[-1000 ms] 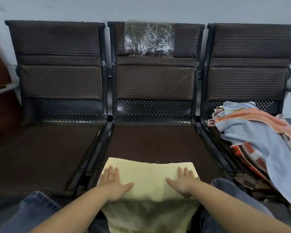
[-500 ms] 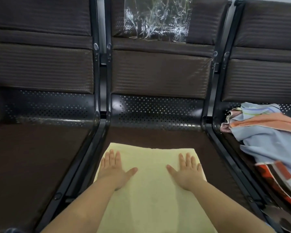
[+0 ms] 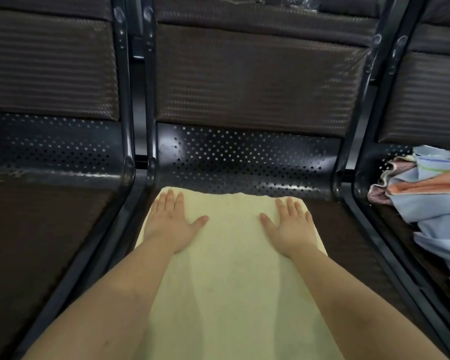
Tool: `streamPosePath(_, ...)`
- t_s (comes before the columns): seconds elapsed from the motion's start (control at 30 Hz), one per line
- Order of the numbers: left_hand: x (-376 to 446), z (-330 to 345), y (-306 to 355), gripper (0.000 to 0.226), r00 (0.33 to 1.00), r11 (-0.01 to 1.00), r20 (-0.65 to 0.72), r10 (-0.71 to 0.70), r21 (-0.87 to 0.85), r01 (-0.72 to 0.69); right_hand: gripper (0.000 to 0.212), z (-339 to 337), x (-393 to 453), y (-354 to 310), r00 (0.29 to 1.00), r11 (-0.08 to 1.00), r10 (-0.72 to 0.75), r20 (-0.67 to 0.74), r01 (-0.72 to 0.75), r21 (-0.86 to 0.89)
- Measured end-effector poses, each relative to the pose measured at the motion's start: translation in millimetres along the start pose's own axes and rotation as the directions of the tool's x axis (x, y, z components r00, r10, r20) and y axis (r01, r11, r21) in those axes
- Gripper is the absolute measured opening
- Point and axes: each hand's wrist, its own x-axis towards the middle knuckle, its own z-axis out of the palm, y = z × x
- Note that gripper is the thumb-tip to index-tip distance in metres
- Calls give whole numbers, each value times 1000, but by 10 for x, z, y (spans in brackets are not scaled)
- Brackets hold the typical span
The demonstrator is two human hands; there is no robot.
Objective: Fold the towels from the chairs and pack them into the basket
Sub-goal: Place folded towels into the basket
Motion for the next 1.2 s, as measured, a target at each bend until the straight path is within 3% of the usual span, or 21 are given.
streamPosePath(0.1, -85, -36, 17, 80, 994, 998, -106, 12, 58, -6, 67, -18, -73, -8, 996, 1000, -9, -90, 10, 6)
streamPosePath(0.23, -346, -179, 62, 68, 990, 988, -118, 72, 145, -55, 63, -105, -348, -125, 999, 1000, -19, -42, 19, -2)
streamPosePath(0.37, -878, -239, 133, 66, 981, 979, 71, 178, 92, -184, 64, -208, -877, -349, 982, 988, -154, 111, 154, 12)
streamPosePath(0.47, -1346, -302, 125, 67, 932, 954, 265, 247, 106, -282, 66, -294, -1345, -491, 932, 965, -252, 259, 262, -5)
streamPosePath(0.57, -1709, -394, 23, 69, 884, 943, 413, 221, 140, -301, 70, -377, -1743, -534, 881, 959, -260, 395, 285, -3)
streamPosePath(0.8, -2265, -556, -454, 62, 902, 987, 432, 8, 142, -77, 76, -608, -2205, 67, 886, 982, -85, 456, 152, -113)
streamPosePath(0.93, -2358, -525, -672, 38, 958, 997, 280, -69, 63, 54, 73, -690, -2277, 484, 935, 999, 33, 354, -34, -5)
streamPosePath(1.1, -2381, -499, -716, 26, 968, 975, 204, -149, -135, 178, 68, -673, -2231, 645, 957, 963, 172, 234, -213, 165)
streamPosePath(1.2, -2331, -462, -718, 43, 962, 941, 214, -170, -255, 223, 58, -661, -2177, 621, 929, 934, 243, 280, -302, 189)
